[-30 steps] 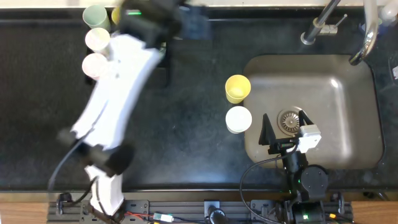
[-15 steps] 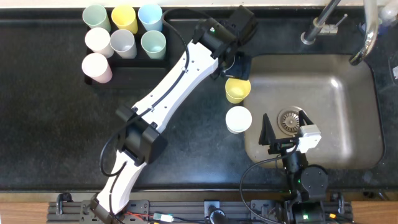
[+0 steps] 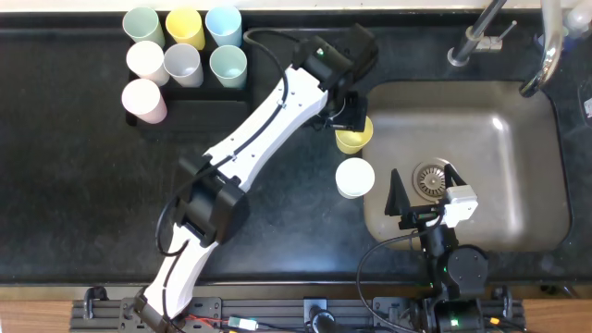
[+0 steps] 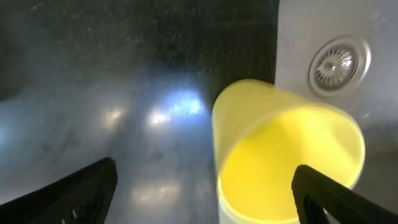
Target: Store Cups
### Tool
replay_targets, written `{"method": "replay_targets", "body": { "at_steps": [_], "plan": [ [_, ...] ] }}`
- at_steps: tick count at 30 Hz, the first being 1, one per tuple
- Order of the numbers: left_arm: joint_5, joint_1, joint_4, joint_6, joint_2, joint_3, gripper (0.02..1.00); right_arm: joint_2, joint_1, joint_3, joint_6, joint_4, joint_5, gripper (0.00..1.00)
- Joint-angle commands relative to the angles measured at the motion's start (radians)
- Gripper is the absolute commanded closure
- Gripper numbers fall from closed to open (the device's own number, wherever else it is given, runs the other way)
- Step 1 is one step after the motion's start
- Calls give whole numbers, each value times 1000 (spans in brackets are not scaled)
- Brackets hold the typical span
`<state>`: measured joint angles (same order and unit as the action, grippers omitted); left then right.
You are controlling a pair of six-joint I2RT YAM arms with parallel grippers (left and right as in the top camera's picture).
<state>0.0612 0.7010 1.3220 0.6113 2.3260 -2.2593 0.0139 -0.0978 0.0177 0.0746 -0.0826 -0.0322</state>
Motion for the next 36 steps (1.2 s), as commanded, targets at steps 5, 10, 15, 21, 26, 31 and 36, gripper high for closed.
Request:
{"method": "replay_targets", "body": {
  "at_steps": [5, 10, 15, 21, 26, 31, 36],
  "plan": [
    [-20, 10, -151, 26, -5, 112, 500, -10, 5, -13, -4, 6, 7, 5],
    [-29, 10, -151, 26, -5, 113, 982, -10, 5, -13, -4, 6, 7, 3],
    [-47, 10, -156, 26, -23, 113, 982, -10, 5, -13, -4, 6, 7, 3],
    [-222, -58, -158, 26, -186, 113, 982, -10, 5, -13, -4, 6, 7, 3],
    [-285, -228, -144, -60, -332, 113, 985, -10, 5, -13, -4, 6, 7, 3],
    [-276, -428, -53, -146, -401, 114, 982, -10, 5, -13, -4, 6, 7, 3],
    [-248, -570, 66, -249, -407, 121, 982, -10, 5, -13, -4, 6, 7, 5]
  ]
}}
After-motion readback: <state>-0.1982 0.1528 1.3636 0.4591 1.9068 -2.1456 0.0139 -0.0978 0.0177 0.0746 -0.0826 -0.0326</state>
